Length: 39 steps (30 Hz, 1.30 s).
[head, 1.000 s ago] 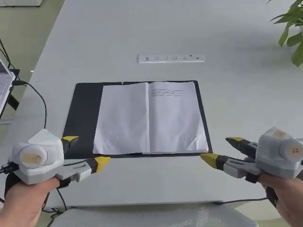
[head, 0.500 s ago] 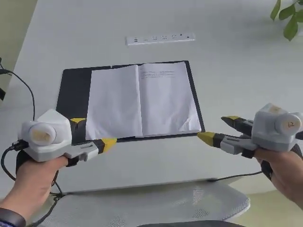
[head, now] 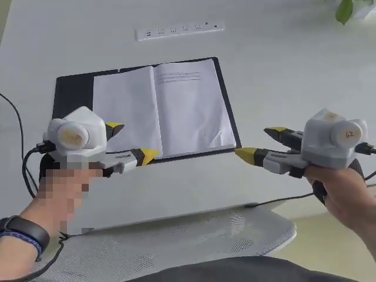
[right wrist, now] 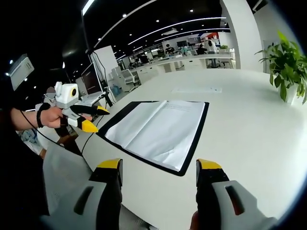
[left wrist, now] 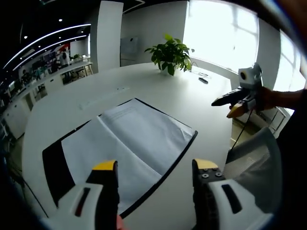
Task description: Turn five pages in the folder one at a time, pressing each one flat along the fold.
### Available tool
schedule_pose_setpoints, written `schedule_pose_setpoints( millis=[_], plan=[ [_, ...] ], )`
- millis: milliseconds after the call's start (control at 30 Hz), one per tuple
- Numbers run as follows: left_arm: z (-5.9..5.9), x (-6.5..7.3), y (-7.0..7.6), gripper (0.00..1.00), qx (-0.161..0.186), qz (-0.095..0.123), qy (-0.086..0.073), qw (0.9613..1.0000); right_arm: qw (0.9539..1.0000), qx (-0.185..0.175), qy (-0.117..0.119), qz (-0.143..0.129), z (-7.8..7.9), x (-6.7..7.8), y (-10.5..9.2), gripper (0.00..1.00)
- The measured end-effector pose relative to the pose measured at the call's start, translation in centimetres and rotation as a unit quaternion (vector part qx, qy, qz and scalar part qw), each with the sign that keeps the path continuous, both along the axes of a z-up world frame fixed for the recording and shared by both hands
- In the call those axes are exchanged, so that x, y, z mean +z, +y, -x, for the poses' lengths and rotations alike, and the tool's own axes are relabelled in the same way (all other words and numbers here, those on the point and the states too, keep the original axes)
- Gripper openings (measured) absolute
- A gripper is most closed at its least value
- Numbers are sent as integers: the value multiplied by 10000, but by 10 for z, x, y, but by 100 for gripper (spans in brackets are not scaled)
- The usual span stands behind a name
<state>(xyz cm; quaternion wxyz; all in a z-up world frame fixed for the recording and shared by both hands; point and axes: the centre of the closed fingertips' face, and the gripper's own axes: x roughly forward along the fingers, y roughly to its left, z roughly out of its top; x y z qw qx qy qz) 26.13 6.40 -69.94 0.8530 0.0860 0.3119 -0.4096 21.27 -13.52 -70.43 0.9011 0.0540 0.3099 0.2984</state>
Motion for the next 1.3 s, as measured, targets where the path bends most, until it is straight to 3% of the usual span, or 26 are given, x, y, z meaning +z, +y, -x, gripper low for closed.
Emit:
schedule_pose_setpoints(
  millis=[400,467,733,1133,1300],
  plan=[
    [-17,-22,-57,60,-615,-93,45,9981,9999,-128,62,-52,4,-1,-5,62],
    [-19,-28,-65,60,-641,-82,141,9978,9998,-162,65,-65,4,-1,-5,61],
    [-18,-46,-97,58,-918,-138,225,9954,9994,-268,84,-184,5,1,-7,61],
    [-26,-68,-145,56,-1018,-160,246,9944,9991,-272,228,-230,9,-5,-10,61],
    [-31,-76,-158,56,-871,-152,198,9959,9990,-286,240,-264,7,-5,-11,61]
  ],
)
